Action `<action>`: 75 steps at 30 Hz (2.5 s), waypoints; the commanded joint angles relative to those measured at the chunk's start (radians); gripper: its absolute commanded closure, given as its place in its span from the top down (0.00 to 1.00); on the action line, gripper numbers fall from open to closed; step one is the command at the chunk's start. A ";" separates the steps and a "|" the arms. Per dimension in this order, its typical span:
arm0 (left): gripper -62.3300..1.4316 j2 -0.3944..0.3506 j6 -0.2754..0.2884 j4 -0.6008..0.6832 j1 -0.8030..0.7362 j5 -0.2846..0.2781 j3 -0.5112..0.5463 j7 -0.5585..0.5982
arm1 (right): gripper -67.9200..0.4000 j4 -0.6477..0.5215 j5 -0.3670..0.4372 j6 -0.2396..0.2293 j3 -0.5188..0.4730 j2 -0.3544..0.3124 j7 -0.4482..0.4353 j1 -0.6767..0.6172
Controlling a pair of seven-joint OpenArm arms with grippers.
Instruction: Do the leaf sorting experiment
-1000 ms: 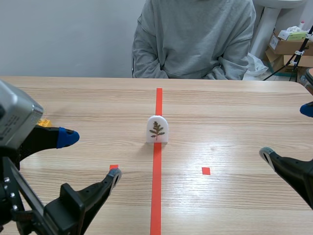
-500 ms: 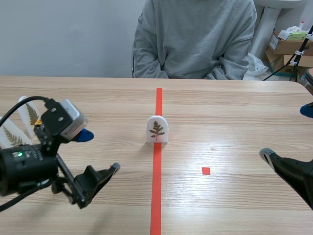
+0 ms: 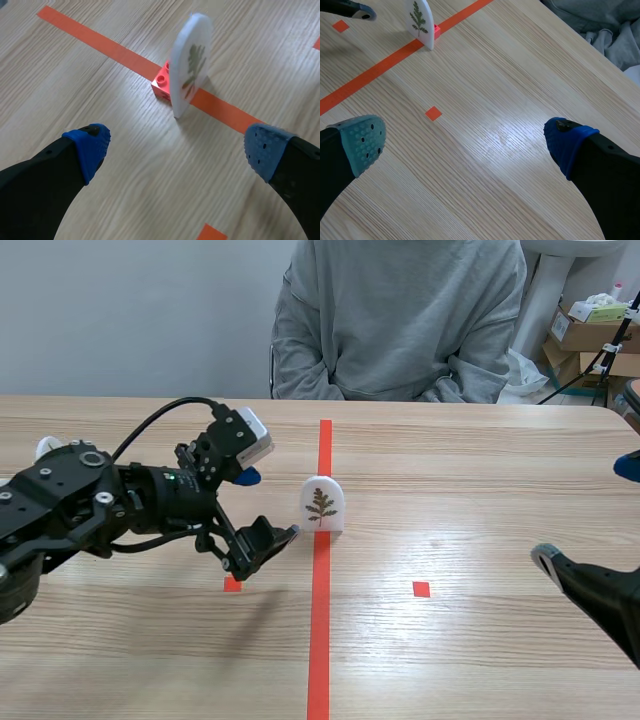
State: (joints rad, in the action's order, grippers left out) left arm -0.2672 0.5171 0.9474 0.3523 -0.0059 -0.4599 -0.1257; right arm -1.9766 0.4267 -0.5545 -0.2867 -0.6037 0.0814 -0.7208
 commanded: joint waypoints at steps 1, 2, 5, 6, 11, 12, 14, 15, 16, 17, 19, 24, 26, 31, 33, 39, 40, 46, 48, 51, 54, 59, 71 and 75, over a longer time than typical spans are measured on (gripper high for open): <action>0.92 0.019 -0.001 0.002 0.021 -0.008 -0.002 0.024 | 1.00 -0.008 0.003 0.005 -0.007 0.000 -0.004 0.009; 0.92 0.029 -0.001 -0.018 0.035 -0.008 -0.009 0.027 | 1.00 -0.008 0.003 0.005 -0.007 0.000 -0.002 0.009; 0.92 0.064 -0.001 -0.069 0.069 -0.003 -0.027 0.032 | 1.00 -0.008 0.003 0.005 -0.007 0.000 0.000 0.009; 0.92 0.077 -0.001 -0.084 0.078 0.001 -0.031 0.032 | 1.00 -0.008 0.003 0.005 -0.007 0.000 -0.001 0.009; 0.92 0.142 -0.013 -0.130 0.103 0.045 -0.046 0.040 | 1.00 -0.008 0.003 0.005 -0.007 0.000 0.000 0.009; 0.92 0.154 -0.020 -0.138 0.105 0.051 -0.046 0.042 | 1.00 -0.008 0.003 0.005 -0.007 0.000 0.000 0.009; 0.92 0.178 -0.034 -0.156 0.108 0.079 -0.046 0.050 | 1.00 -0.008 0.003 0.005 -0.007 0.000 0.000 0.009; 0.92 0.189 -0.040 -0.167 0.112 0.086 -0.046 0.052 | 1.00 -0.008 0.003 0.005 -0.007 0.000 0.000 0.009; 0.92 0.199 -0.044 -0.177 0.114 0.087 -0.046 0.055 | 1.00 -0.008 0.003 0.005 -0.007 0.000 0.000 0.009; 0.92 0.206 -0.058 -0.187 0.117 0.100 -0.046 0.058 | 1.00 -0.008 0.003 0.005 -0.007 0.000 0.003 0.009; 0.91 0.217 -0.083 -0.203 0.119 0.133 -0.046 0.071 | 1.00 -0.008 0.004 0.005 -0.007 0.001 0.003 0.009; 0.91 0.214 -0.089 -0.251 0.131 0.175 -0.046 0.092 | 1.00 -0.008 0.004 0.005 -0.007 0.000 0.003 0.009; 0.91 0.211 -0.090 -0.261 0.133 0.177 -0.046 0.092 | 1.00 -0.008 0.004 0.005 -0.007 0.000 0.003 0.009; 0.78 0.212 -0.089 -0.262 0.133 0.176 -0.046 0.093 | 1.00 -0.008 0.004 0.005 -0.007 0.000 0.003 0.009; 0.65 0.212 -0.089 -0.262 0.133 0.176 -0.046 0.102 | 1.00 -0.008 0.004 0.005 -0.007 0.000 0.003 0.009; 0.48 0.216 -0.088 -0.262 0.133 0.174 -0.045 0.113 | 1.00 -0.008 0.003 0.005 -0.007 0.000 0.002 0.009; 0.43 0.217 -0.088 -0.262 0.133 0.168 -0.045 0.117 | 1.00 -0.008 0.003 0.005 -0.007 0.000 0.002 0.009; 0.21 0.217 -0.085 -0.262 0.133 0.166 -0.045 0.134 | 1.00 -0.008 0.003 0.005 -0.007 0.000 0.002 0.009; 0.18 0.217 -0.085 -0.262 0.133 0.166 -0.045 0.134 | 1.00 -0.008 0.003 0.005 -0.007 0.000 0.002 0.009; 0.10 0.217 -0.084 -0.262 0.133 0.166 -0.045 0.133 | 1.00 -0.008 0.003 0.005 -0.007 0.000 0.002 0.009; 0.09 0.217 -0.084 -0.262 0.133 0.166 -0.045 0.133 | 1.00 -0.008 0.003 0.005 -0.007 0.000 0.002 0.009; 0.09 0.213 -0.079 -0.236 0.132 0.136 -0.041 0.114 | 1.00 -0.008 0.003 0.005 -0.007 0.000 0.002 0.009; 0.09 0.147 -0.023 0.133 -0.101 -0.060 0.198 -0.053 | 1.00 -0.008 0.003 0.005 -0.007 0.000 0.003 0.009; 0.09 0.117 -0.023 0.277 -0.254 -0.073 0.330 -0.052 | 1.00 -0.008 0.003 0.005 -0.007 0.000 0.003 0.009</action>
State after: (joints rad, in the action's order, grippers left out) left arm -0.1429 0.4946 1.2068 0.1162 -0.0696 -0.1326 -0.1909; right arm -1.9766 0.4267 -0.5549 -0.2867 -0.6037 0.0917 -0.7208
